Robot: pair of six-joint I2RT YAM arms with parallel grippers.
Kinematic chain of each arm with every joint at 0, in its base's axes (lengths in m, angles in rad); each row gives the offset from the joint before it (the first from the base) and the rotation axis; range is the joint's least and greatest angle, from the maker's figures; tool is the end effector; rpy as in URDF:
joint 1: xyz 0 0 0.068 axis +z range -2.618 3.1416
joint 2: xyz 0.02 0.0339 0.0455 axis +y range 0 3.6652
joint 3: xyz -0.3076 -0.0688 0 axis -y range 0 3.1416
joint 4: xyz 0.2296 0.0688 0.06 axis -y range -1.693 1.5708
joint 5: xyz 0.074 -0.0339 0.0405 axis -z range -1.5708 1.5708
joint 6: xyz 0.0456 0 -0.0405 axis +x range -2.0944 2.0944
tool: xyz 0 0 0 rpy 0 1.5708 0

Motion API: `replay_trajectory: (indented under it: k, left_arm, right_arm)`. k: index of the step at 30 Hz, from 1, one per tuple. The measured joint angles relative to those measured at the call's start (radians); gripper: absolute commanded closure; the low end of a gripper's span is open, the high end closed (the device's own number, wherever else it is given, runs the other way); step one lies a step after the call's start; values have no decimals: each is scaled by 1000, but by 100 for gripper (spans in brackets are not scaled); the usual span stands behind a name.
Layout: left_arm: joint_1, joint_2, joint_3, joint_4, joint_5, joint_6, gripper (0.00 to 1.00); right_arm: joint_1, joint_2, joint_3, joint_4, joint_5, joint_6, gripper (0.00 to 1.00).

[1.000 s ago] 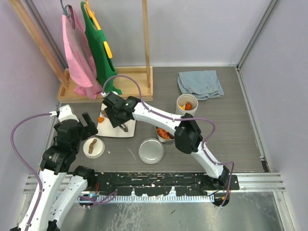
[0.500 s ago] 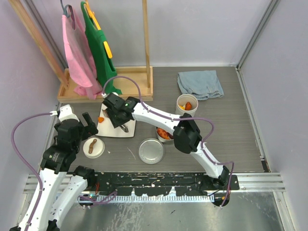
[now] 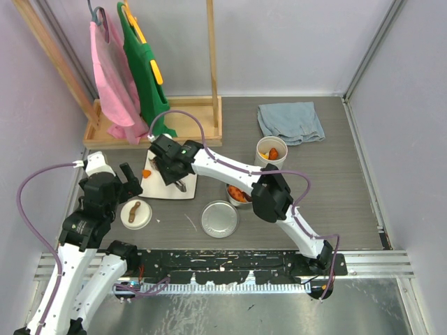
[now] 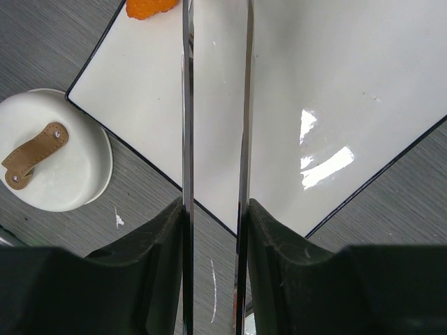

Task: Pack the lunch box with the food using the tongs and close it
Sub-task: Pick up the fake food from the plate.

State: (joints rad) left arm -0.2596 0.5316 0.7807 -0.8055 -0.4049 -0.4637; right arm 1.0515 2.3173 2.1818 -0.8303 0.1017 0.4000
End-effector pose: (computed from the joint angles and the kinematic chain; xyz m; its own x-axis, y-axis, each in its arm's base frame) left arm 0.0636 0.0017 0.3230 -0.4175 -0.3145 -0.8525 -0.3064 0.9320 -0.1937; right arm 0.2682 0.4599 0.2696 -0.7011 -0.4459 -0.5564 -0.6102 0.7790 0.1446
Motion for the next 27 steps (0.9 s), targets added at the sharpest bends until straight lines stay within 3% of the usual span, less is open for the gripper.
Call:
replay_trajectory:
  k: [11, 19, 27]
  left_arm:
    - [0, 3, 0, 0, 0, 0, 2]
    - [0, 3, 0, 0, 0, 0, 2]
    - [0, 3, 0, 0, 0, 0, 2]
  right_arm:
    - [0, 0, -25, 12, -7, 0, 63]
    - [0, -9, -150, 39, 1, 6, 66]
    - [0, -137, -277, 43, 6, 18, 67]
